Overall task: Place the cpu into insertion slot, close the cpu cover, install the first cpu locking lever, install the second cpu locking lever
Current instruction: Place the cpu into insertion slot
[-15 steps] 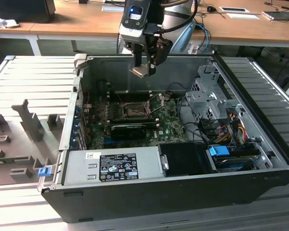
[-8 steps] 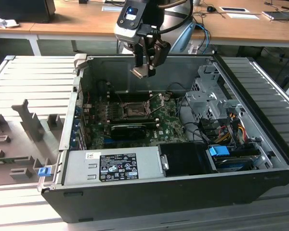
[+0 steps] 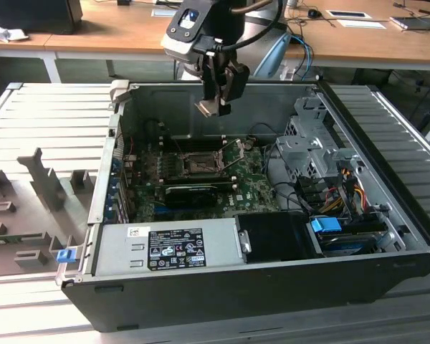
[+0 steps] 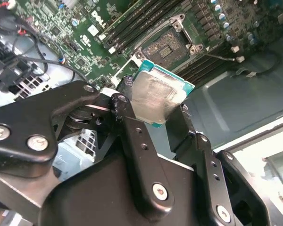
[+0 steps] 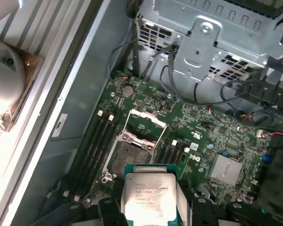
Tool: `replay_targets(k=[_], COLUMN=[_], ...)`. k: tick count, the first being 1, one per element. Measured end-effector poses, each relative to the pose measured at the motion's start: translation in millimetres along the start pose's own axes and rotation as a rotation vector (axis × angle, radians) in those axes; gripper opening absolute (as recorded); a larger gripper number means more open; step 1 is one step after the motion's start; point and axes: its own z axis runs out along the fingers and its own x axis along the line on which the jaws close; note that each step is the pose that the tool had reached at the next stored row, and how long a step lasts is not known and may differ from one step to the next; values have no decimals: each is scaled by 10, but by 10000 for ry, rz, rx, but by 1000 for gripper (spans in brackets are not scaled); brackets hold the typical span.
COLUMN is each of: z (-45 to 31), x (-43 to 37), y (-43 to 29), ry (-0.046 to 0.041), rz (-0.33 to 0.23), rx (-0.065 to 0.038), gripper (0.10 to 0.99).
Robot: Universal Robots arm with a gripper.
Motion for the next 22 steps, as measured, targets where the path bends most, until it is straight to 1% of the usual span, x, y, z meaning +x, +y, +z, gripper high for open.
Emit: replay_targets(k=[3,6,7,8,13,16,18,22], z=[3,15,28,43,120,169,185,255], x=[0,0,0,-1,-2,-3,-4,-5], y=[0,-1,-2,-3,-10,-15,-16,-22], ry=[-52,-139,-162,-176,-210,-251,-258,-259], rz=[604,1614,1871,2010,2397,2865,2964,2973], rx=[-11,-29,-33,-36,-43,-51,-54,-54], gripper=[525,525,525,525,525,525,525,525])
